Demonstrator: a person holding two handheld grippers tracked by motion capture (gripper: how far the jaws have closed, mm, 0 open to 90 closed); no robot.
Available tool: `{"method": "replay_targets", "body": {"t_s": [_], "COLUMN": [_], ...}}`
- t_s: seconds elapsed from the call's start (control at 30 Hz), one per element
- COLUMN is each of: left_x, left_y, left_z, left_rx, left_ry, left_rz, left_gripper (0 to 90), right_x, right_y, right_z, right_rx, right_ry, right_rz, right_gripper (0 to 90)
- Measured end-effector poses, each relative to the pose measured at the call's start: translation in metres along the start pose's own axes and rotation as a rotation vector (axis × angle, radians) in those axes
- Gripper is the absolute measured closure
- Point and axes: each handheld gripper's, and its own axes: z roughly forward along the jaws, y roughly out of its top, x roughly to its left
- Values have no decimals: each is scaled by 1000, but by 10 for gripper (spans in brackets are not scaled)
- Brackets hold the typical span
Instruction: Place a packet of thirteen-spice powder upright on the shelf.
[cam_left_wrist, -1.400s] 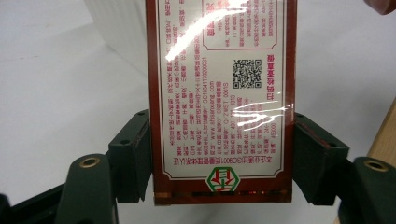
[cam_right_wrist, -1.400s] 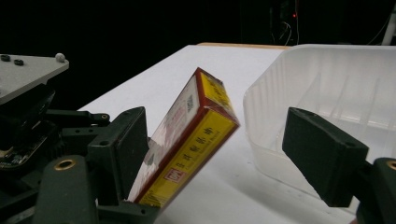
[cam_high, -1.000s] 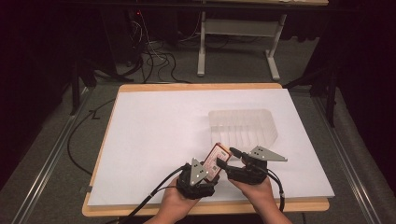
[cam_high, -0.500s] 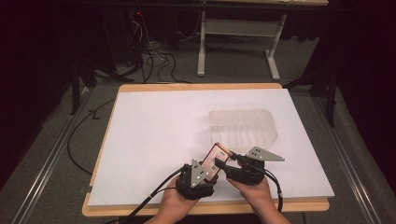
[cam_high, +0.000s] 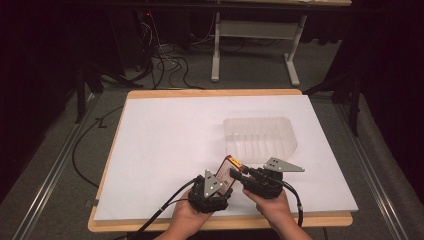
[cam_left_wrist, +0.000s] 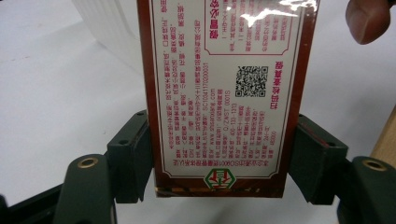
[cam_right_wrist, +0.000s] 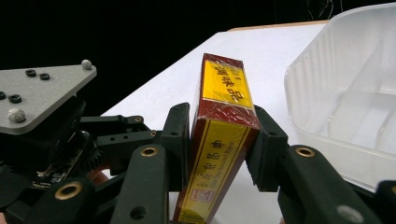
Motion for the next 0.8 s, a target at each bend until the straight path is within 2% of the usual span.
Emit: {"method": "replay_targets", "body": {"t_s": [0.13, 0.2, 0.27, 0.3, 0.4, 0.5, 0.6, 0.7, 0.77, 0.8], "left_x": [1, 2, 2, 4, 7, 11, 19, 22, 27, 28], "left_y": [0, -1, -2, 1, 7, 10, 17, 19, 21, 22], "left_z": [1, 3, 3, 1, -2, -5, -9, -11, -12, -12], "left_rx": [14, 27, 29, 32, 17, 7, -14, -30, -41, -46], "left_ry": [3, 7, 7, -2, -18, -25, -27, -28, -29, -22], "left_rz": [-15, -28, -30, -51, -84, -94, -106, -112, -95, -102], "left_gripper": [311, 263, 247, 223, 219, 219, 220, 231, 239, 246], "right_x": [2, 3, 2, -2, -5, -7, -9, -9, -10, -10], "right_y": [1, 2, 2, 3, 5, 5, 6, 6, 6, 6], "right_z": [0, -1, -3, -6, -12, -15, -21, -23, -28, -29], "right_rx": [-5, -15, -19, -34, -52, -57, -62, -62, -69, -71], "right_ry": [0, -41, -43, -54, -83, -96, -132, -151, -174, -181], "right_rz": [-10, -44, -43, -33, -43, -54, -78, -97, -113, -117], "right_gripper": [675, 682, 682, 683, 684, 684, 683, 683, 683, 682]}}
